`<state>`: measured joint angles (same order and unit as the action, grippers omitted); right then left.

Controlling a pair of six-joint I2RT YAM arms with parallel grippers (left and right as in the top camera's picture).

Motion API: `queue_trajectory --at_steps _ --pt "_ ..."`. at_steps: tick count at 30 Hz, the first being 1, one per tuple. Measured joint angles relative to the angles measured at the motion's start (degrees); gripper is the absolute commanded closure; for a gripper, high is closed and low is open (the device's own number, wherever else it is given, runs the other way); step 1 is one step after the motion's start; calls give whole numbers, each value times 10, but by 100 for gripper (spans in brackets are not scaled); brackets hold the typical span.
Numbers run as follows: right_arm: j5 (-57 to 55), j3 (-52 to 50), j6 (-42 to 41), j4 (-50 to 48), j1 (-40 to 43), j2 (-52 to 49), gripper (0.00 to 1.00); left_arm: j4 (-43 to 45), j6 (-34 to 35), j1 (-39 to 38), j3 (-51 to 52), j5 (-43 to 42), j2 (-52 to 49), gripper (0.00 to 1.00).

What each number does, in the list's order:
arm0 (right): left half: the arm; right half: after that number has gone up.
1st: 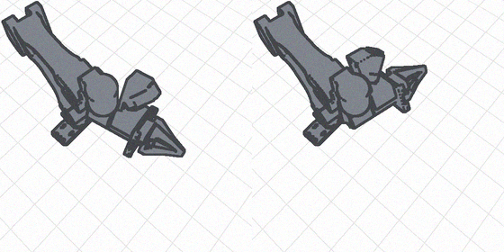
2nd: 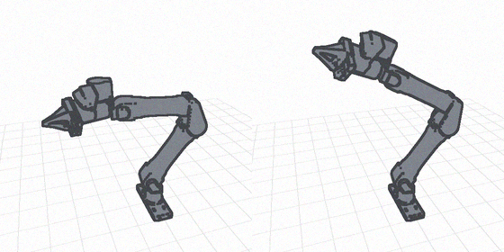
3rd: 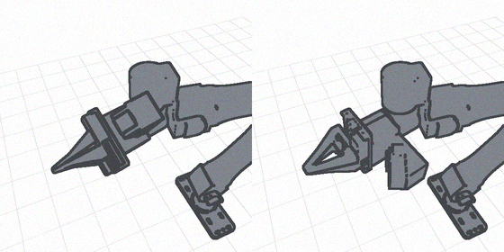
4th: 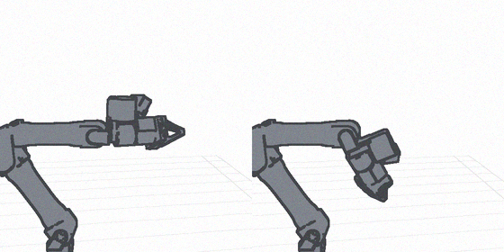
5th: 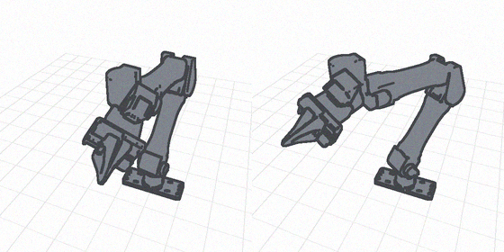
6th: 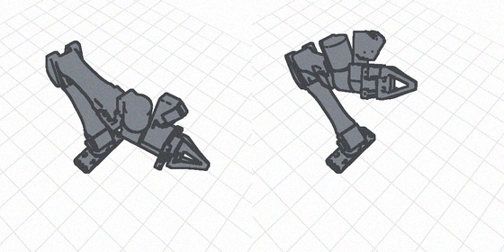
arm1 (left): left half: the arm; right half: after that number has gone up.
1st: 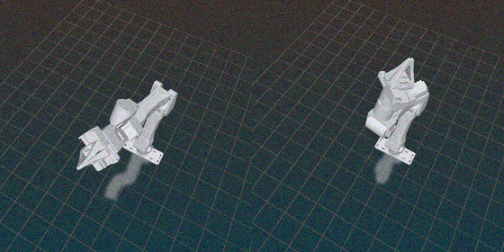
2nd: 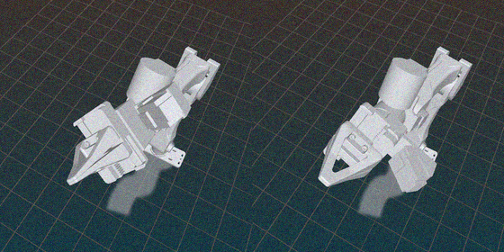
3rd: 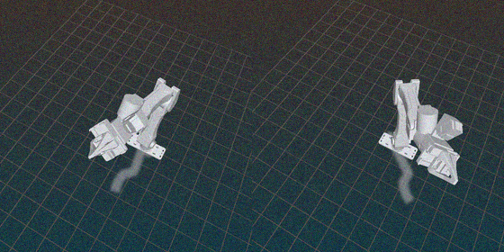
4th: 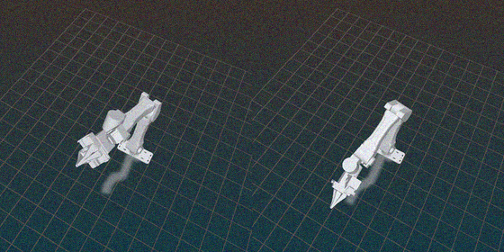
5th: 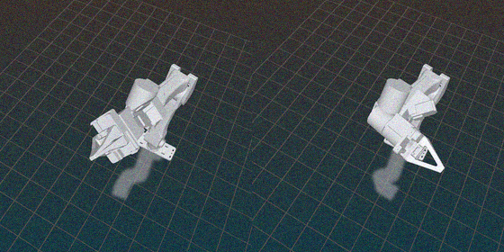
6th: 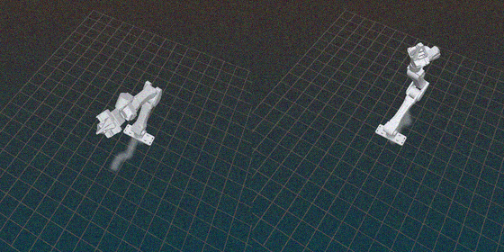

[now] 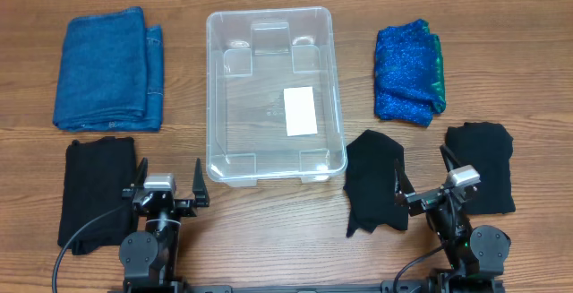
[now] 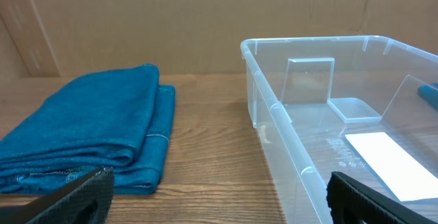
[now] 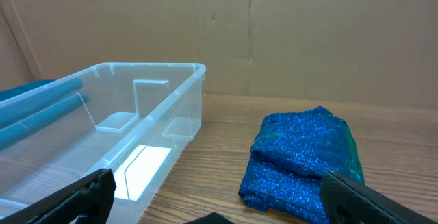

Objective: Pack container

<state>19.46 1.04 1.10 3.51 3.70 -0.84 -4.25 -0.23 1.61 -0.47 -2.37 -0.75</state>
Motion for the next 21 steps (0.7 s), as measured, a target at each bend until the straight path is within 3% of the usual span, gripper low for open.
queue_trajectory --at_steps 9,21 --pt "-165 0 -110 13 -2 0 0 0 0 0 0 0 0 0" --pt "-195 0 -129 13 -2 0 0 0 0 0 0 0 0 0"
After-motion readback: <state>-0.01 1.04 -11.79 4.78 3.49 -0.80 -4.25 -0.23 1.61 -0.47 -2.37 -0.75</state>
